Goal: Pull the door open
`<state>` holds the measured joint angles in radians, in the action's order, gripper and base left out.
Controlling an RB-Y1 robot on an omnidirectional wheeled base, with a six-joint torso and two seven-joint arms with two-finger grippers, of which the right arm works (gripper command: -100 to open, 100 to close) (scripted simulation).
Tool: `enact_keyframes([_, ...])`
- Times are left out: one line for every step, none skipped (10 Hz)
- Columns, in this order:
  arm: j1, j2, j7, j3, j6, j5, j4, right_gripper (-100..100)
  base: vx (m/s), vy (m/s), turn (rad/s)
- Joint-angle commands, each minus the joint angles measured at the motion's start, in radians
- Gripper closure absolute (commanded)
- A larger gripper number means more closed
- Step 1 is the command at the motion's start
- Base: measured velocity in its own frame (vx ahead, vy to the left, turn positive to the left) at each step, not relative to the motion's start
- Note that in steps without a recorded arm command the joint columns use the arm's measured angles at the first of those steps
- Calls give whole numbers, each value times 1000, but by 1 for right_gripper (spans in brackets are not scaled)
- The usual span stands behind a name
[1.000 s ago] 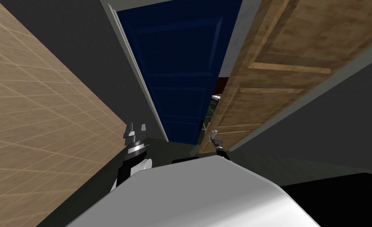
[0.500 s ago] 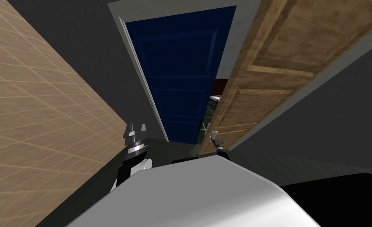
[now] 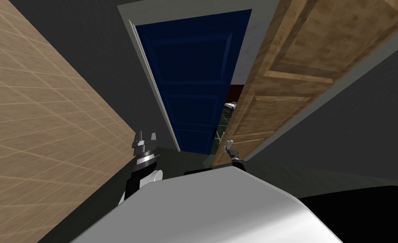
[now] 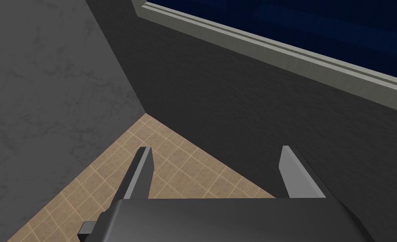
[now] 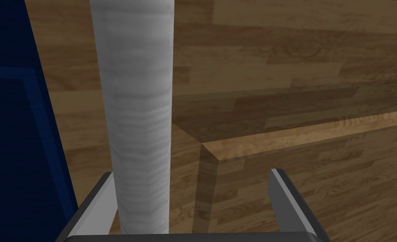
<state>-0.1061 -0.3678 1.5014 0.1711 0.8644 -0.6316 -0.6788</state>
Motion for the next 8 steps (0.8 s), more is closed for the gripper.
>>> enact_keyframes([-34,-30,-15,-28,-28,-16,-21,100,8,9,-8])
enact_keyframes([-39,-33,-16,-32,-28,-17,-17,100,-27,-18,39])
enact_keyframes([-39,-33,-16,-32,-28,-17,-17,100,-25,-15,15])
enact_keyframes([-39,-33,-16,-32,-28,-17,-17,100,-21,-6,-24])
enact_keyframes([-39,-33,-16,-32,-28,-17,-17,100,-14,4,-1])
enact_keyframes([-39,-33,-16,-32,-28,-17,-17,100,-12,15,-7])
enact_keyframes([-42,-34,-16,-35,-28,-19,-15,100,-23,12,29])
enact_keyframes([-42,-34,-16,-35,-28,-19,-15,100,-18,-8,-14])
